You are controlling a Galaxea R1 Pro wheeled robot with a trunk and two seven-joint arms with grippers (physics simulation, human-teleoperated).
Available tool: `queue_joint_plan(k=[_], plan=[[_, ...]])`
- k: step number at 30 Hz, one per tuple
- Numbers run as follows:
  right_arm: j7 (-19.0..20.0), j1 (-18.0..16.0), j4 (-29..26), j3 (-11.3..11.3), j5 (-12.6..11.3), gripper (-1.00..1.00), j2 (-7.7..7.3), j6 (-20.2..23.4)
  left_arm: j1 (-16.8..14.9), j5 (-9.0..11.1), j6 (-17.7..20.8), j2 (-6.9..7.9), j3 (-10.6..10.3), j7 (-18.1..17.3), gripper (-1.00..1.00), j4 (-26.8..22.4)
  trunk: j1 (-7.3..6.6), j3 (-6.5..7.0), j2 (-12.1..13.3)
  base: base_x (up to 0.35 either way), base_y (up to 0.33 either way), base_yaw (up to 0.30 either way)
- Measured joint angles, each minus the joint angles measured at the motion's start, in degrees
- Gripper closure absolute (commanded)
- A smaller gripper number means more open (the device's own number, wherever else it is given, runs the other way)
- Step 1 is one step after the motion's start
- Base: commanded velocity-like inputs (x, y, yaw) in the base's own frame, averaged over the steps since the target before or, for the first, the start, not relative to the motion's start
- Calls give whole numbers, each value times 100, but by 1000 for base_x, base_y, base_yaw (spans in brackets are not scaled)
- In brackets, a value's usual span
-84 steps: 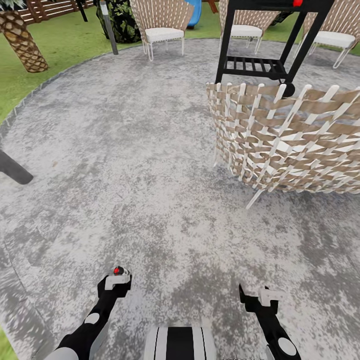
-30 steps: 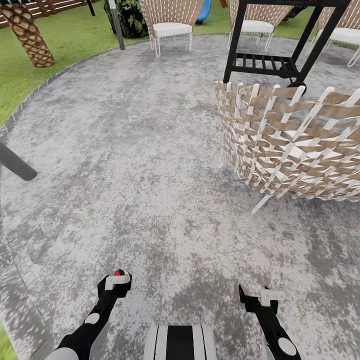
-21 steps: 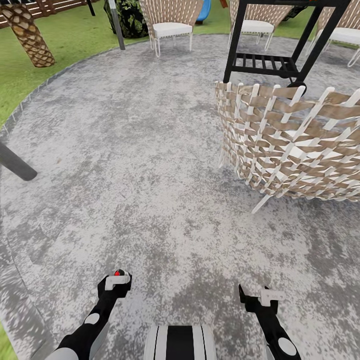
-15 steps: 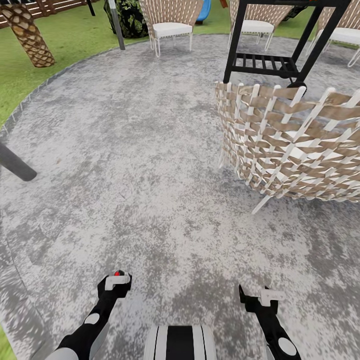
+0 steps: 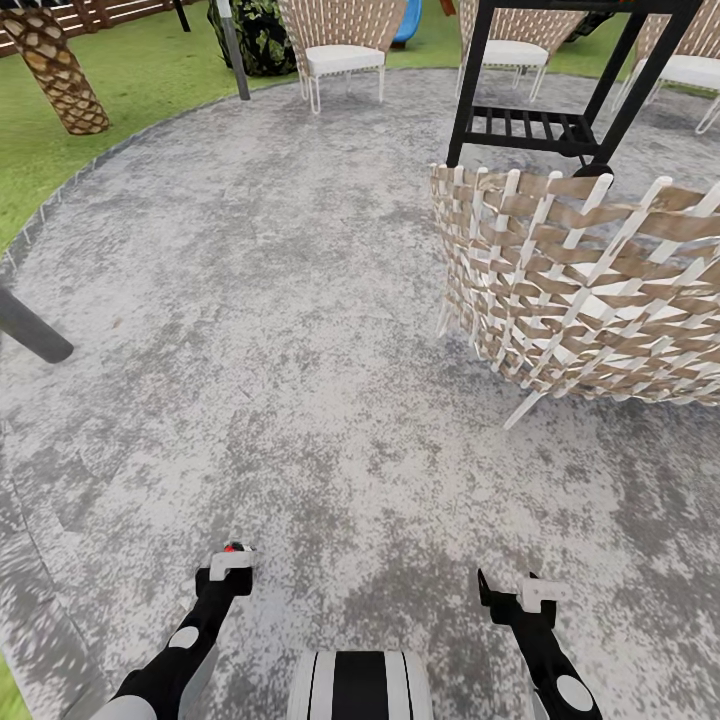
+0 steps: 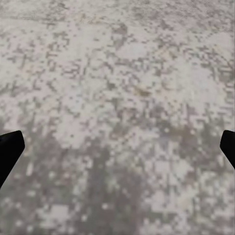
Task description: In the garden, pick up the pesticide atomizer on the floor and spray pesticide onto both trees until each tree trunk is fully covered.
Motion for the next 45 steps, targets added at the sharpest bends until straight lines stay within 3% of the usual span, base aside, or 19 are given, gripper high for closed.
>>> queue_joint_plan(k=[14,45], plan=[[0,0,9,0,0,-100,0,0,0,4,-4,-2,1,1,100,-9,0,0,0,0,0,0],[-9,0,5,14,0,-100,37,-9,0,-5,0,-2,-7,4,100,-10,-80,686,41,0,0,0]])
